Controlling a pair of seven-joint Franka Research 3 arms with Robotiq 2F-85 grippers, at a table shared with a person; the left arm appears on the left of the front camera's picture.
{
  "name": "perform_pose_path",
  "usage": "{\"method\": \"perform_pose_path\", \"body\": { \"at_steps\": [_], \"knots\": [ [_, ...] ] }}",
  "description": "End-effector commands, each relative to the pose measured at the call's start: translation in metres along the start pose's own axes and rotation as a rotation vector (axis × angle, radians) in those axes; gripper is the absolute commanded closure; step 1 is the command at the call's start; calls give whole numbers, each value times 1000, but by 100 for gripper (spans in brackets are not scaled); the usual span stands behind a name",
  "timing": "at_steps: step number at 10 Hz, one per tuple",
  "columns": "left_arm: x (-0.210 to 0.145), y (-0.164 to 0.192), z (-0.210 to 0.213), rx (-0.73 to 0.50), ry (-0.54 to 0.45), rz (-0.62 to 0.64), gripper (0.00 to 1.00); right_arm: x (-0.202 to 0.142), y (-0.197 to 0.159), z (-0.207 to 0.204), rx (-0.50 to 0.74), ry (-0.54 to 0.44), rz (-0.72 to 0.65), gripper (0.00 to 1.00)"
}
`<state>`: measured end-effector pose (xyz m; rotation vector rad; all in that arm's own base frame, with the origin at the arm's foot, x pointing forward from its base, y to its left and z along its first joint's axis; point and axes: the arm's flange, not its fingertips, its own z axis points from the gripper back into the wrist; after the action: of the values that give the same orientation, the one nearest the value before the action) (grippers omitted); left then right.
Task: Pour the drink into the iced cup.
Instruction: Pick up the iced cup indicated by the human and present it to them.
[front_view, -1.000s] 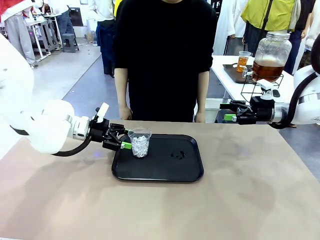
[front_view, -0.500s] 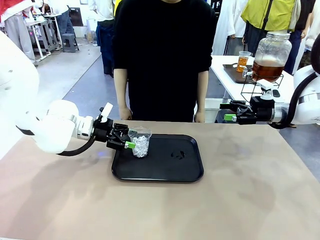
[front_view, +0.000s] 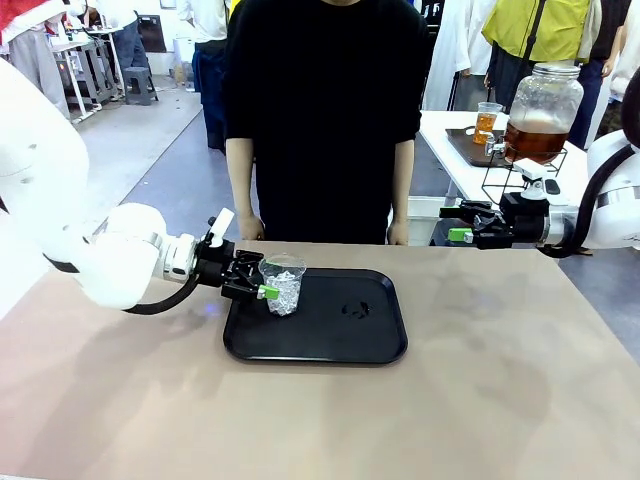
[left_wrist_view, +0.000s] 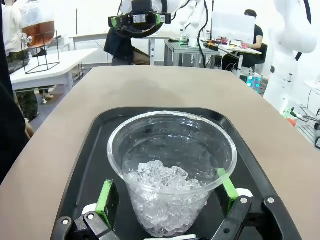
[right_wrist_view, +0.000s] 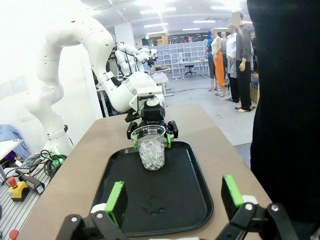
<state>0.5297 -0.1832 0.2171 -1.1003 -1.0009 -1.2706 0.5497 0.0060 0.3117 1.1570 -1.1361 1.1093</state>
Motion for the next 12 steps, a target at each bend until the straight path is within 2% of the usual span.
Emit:
{"method": "perform_pose_path", "body": {
  "at_steps": [1,7,8,9,12],
  "knots": [
    [0,5,-11,21,-28,25,0,3,0,1,13,4,-12,0],
    [-1,1,-22,23,-43,43,0,3,0,1,13,4,-12,0],
    [-2,1,-23,25,-34,46,18,3,0,1,13,4,-12,0],
    [-2,0,-23,30,-47,31,30,3,0,1,13,4,-12,0],
    [-2,-1,-24,37,-71,29,30,3,0,1,13,4,-12,0]
  ]
}}
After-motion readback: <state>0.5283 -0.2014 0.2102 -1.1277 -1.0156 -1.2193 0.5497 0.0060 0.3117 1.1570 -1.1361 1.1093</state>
